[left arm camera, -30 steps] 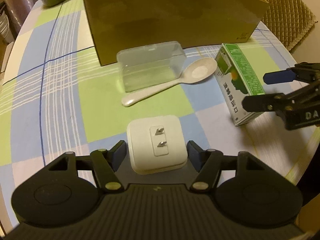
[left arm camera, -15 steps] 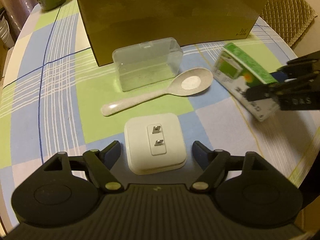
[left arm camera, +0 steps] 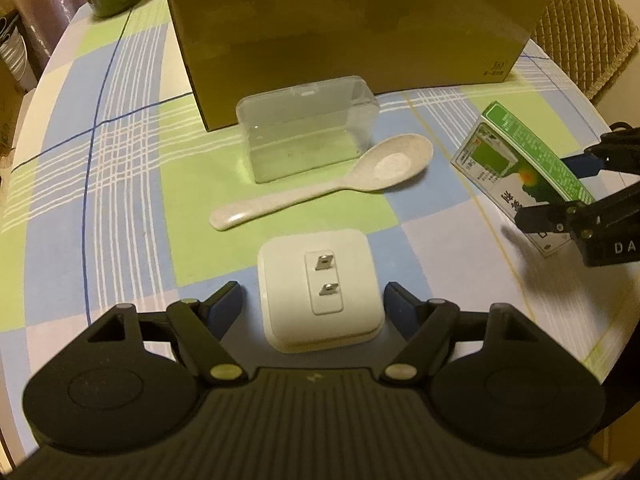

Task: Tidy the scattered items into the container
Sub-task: 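Grasp the green medicine box with the right tool while the left tool grasps the white plug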

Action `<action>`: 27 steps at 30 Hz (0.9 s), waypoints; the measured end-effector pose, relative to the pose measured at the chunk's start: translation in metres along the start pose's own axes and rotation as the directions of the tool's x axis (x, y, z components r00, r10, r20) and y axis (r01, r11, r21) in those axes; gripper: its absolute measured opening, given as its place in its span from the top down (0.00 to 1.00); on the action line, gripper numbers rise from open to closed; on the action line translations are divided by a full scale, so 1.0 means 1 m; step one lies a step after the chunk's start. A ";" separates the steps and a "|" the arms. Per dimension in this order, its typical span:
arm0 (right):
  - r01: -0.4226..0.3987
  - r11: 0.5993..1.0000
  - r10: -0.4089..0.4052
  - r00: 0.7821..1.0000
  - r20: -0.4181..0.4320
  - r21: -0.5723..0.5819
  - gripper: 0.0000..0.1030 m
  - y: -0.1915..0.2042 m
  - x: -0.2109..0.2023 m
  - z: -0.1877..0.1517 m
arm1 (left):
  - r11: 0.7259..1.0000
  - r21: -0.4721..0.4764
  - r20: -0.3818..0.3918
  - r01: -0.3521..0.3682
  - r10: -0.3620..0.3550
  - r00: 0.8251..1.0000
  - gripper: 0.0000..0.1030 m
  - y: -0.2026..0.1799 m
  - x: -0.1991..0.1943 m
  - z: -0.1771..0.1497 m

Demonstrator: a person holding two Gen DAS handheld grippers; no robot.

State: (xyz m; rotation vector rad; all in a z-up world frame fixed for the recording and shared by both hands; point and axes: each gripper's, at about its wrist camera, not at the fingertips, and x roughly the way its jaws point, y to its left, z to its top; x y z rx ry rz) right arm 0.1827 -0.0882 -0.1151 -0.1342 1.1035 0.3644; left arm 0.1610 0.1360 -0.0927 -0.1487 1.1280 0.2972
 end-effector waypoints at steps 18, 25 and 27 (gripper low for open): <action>-0.004 1.000 0.003 1.000 -0.018 -0.023 0.65 0.001 0.005 0.008 | 0.995 0.089 -0.040 0.036 -0.032 0.999 0.41 -0.012 -0.002 0.001; 0.001 1.000 -0.001 1.000 0.004 -0.004 0.68 -0.003 -0.008 0.003 | 0.994 0.099 -0.039 0.041 -0.037 0.999 0.41 -0.014 -0.007 -0.002; 0.002 1.000 -0.002 1.000 0.013 0.000 0.68 -0.005 -0.014 0.001 | 0.994 0.106 -0.033 0.041 -0.038 0.999 0.41 -0.015 -0.011 -0.001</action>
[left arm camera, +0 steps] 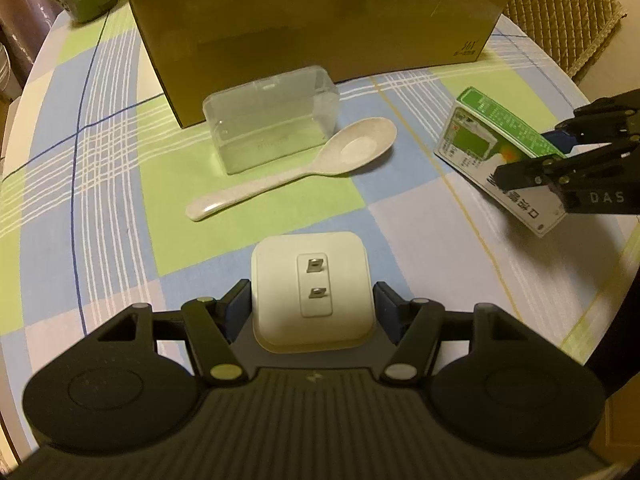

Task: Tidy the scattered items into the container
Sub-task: 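Grasp the green medicine box with the right tool while the left tool grasps the white plug, then carry the plug and green box over the box and open both tools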

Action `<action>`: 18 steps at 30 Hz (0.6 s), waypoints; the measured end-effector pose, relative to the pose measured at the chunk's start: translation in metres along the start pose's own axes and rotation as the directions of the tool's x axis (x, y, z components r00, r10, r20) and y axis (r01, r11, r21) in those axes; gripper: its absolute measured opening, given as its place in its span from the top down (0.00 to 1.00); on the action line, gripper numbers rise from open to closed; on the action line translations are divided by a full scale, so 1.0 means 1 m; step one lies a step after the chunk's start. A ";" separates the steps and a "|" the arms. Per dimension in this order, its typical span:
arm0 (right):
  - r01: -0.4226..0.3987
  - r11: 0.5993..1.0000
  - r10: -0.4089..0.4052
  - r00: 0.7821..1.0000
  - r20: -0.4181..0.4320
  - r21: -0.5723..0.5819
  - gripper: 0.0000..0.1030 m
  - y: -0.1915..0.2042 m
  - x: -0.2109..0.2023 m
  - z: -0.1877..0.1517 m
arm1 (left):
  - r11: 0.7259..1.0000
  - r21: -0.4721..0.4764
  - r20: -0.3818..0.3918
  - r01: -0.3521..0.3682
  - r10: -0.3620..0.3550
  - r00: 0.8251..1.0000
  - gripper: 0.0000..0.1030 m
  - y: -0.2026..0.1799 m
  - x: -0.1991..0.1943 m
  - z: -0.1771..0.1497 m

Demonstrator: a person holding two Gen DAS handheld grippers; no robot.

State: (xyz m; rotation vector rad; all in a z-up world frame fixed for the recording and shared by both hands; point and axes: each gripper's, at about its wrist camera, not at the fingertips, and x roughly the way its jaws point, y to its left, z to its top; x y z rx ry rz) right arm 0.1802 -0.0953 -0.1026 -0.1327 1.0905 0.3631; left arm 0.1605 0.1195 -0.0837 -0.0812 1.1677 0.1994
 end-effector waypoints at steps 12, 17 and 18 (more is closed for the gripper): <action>0.014 1.000 -0.014 1.000 0.003 0.016 0.68 -0.009 -0.020 -0.018 | 0.999 0.042 0.032 0.003 -0.004 0.999 0.41 -0.014 -0.018 0.004; 0.014 0.999 -0.014 1.000 0.023 0.029 0.68 -0.012 -0.029 -0.021 | 0.999 0.051 0.046 0.010 -0.013 0.999 0.41 -0.020 -0.025 0.008; 0.013 1.000 -0.014 0.999 0.030 0.027 0.68 -0.012 -0.032 -0.020 | 0.998 0.056 0.049 0.011 -0.014 0.999 0.41 -0.020 -0.027 0.010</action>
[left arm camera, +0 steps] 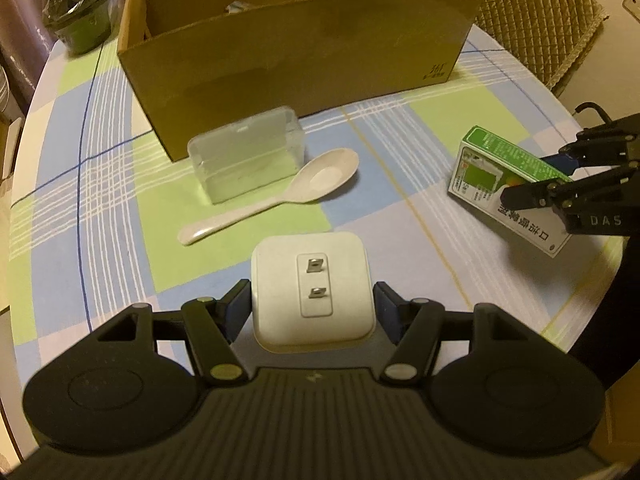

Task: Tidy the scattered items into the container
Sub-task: 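Carry the plug and green box over the box and open both tools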

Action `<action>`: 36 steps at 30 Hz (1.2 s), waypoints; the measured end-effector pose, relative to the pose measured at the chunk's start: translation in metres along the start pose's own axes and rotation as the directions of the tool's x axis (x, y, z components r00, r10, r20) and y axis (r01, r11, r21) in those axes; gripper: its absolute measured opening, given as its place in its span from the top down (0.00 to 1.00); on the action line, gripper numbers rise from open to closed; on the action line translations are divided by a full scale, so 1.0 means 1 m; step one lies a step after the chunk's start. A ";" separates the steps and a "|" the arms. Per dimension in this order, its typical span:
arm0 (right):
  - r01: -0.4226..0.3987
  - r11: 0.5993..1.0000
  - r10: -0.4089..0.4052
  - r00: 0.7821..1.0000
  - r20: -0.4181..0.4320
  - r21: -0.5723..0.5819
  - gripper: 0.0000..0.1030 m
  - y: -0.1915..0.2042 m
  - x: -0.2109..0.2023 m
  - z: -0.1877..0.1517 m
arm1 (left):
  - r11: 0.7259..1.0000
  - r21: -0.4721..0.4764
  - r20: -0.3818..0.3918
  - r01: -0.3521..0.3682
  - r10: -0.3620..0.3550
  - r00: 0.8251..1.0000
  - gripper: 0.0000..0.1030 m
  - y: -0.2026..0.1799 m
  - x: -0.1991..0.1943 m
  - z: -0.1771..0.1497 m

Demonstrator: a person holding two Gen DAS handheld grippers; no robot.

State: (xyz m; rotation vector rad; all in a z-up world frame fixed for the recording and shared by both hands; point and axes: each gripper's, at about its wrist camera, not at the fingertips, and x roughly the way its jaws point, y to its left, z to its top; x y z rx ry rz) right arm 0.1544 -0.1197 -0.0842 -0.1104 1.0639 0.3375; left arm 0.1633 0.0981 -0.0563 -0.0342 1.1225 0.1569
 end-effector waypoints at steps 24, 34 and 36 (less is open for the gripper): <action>0.009 0.996 0.017 0.960 0.279 -0.089 0.68 -0.012 -0.073 0.145 | 0.997 0.076 0.219 -0.022 0.005 0.976 0.41 0.011 -0.068 0.152; 0.024 0.996 0.001 0.958 0.288 -0.083 0.68 -0.039 -0.041 0.194 | 0.997 0.068 0.229 -0.036 0.019 0.973 0.41 0.026 -0.040 0.204; 0.026 0.996 -0.002 0.959 0.284 -0.081 0.68 -0.044 -0.033 0.198 | 0.997 0.065 0.222 -0.040 0.024 0.975 0.41 0.029 -0.032 0.207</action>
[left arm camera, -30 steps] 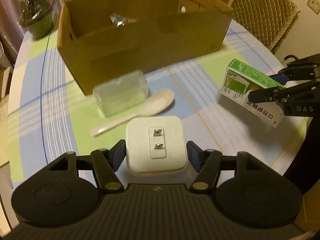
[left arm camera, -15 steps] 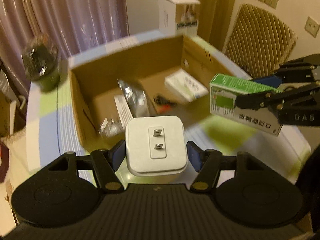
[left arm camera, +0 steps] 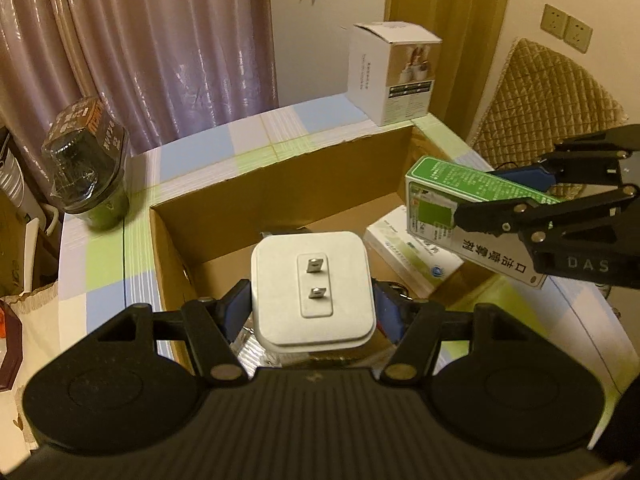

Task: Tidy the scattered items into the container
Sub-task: 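Carry the plug and green box over the box and open both tools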

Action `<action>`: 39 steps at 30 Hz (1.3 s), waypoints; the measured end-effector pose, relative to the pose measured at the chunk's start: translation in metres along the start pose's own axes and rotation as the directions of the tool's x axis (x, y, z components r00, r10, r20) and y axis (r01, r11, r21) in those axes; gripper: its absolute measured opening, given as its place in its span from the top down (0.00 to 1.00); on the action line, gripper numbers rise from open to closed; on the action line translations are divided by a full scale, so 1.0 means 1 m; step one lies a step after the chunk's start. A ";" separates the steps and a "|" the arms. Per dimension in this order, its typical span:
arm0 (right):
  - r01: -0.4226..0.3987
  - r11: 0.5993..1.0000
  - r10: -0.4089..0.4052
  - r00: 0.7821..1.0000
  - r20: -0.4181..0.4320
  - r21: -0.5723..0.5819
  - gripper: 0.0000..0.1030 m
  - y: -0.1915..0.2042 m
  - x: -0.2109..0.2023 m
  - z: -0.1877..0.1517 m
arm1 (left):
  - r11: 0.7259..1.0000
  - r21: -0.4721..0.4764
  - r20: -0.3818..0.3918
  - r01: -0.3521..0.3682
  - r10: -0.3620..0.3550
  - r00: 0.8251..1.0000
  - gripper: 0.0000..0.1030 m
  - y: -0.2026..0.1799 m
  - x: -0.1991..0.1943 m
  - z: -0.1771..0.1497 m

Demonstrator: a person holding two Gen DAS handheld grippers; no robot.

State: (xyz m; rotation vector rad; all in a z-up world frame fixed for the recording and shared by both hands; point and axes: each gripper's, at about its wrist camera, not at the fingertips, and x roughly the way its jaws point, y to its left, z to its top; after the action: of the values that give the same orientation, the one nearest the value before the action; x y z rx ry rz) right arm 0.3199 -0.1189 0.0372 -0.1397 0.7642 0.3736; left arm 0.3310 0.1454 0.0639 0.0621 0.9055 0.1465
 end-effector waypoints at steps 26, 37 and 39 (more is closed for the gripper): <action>0.003 1.000 -0.003 0.999 -0.040 0.021 0.68 -0.013 0.053 -0.010 | 1.000 -0.004 -0.017 -0.009 0.009 1.000 0.33 0.026 0.040 -0.014; 0.019 0.999 -0.019 1.000 -0.007 0.046 0.68 -0.011 0.059 -0.003 | 1.000 -0.003 -0.027 0.003 -0.003 1.000 0.33 0.027 0.042 -0.021; 0.046 0.998 -0.047 0.998 0.031 0.033 0.67 -0.010 0.058 -0.001 | 1.000 -0.004 -0.026 0.003 -0.003 1.000 0.31 0.028 0.042 -0.021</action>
State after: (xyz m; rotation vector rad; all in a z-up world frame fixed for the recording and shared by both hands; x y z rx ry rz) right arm 0.3612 -0.1125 -0.0041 -0.1205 0.7336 0.3183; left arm 0.3370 0.1796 0.0216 0.0548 0.9307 0.1466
